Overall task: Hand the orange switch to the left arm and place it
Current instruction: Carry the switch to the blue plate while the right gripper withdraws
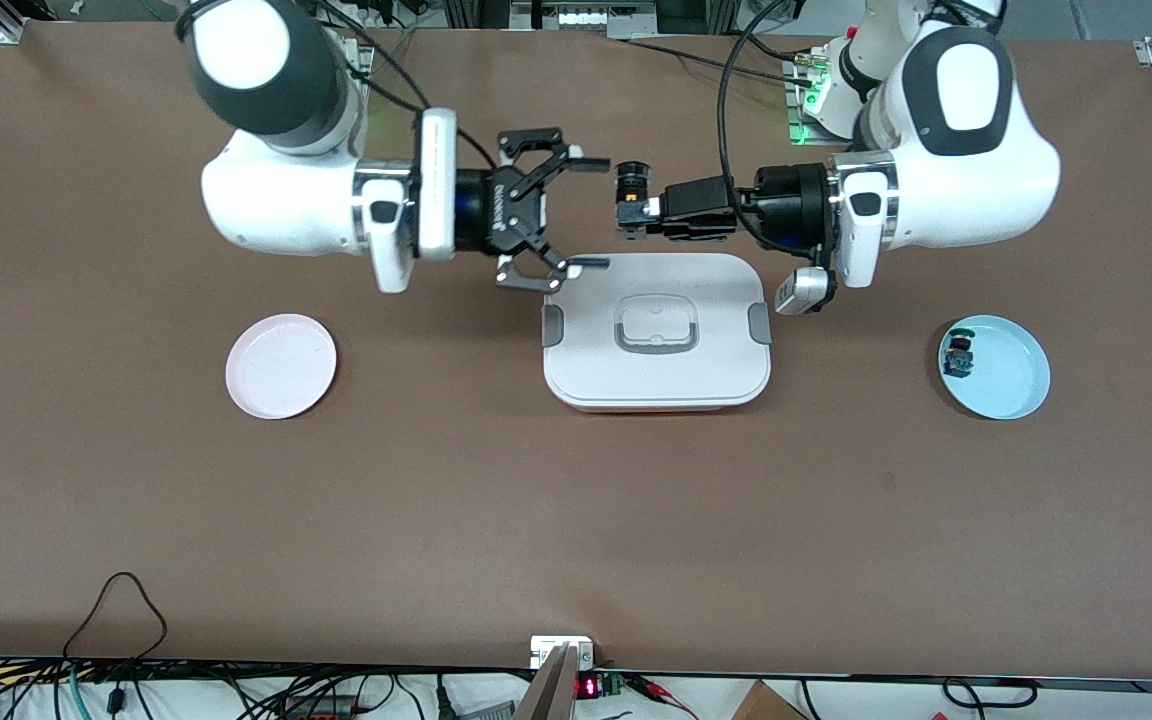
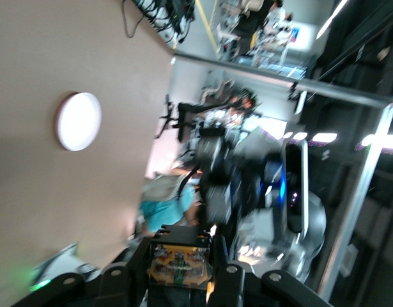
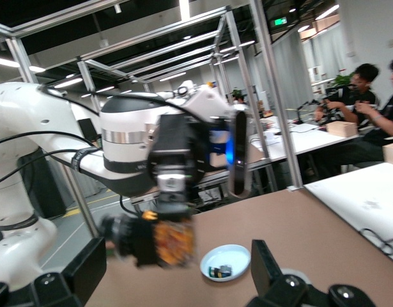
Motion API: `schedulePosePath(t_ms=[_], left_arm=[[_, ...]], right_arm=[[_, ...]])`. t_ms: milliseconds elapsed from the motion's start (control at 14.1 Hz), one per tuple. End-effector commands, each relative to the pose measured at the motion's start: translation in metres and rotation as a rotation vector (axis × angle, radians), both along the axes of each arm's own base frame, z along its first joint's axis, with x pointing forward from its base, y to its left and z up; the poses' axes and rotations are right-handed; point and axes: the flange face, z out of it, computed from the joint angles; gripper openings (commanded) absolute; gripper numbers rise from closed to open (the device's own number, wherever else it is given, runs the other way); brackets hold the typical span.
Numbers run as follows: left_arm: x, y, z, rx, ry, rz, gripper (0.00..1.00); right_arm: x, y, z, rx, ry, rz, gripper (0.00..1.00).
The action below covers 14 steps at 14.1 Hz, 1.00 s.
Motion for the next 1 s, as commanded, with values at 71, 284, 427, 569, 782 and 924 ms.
schedulePosePath(t_ms=[71, 284, 427, 569, 782, 924], left_arm=[[0.008, 0.044, -0.002, 0.190, -0.094, -0.128, 0.20], [0.011, 0.085, -0.026, 0.441, -0.214, -0.264, 0.20], [0.017, 0.105, -0.040, 0.590, -0.275, -0.339, 0.20], [0.022, 0.121, -0.064, 0.738, -0.350, -0.465, 0.21], [0.038, 0.174, -0.109, 0.921, -0.409, -0.636, 0.21], [0.047, 0.218, -0.140, 1.007, -0.487, -0.828, 0.22]], right_arm=[[0.018, -0.057, -0.005, 0.020, 0.029, 0.004, 1.00], [0.027, -0.092, -0.023, -0.049, 0.068, 0.007, 1.00], [0.027, -0.106, -0.035, -0.108, 0.193, 0.020, 1.00], [0.027, -0.118, -0.041, -0.228, 0.344, 0.007, 1.00], [0.022, -0.124, -0.053, -0.402, 0.585, -0.030, 1.00], [0.022, -0.134, -0.061, -0.510, 0.751, -0.100, 1.00]])
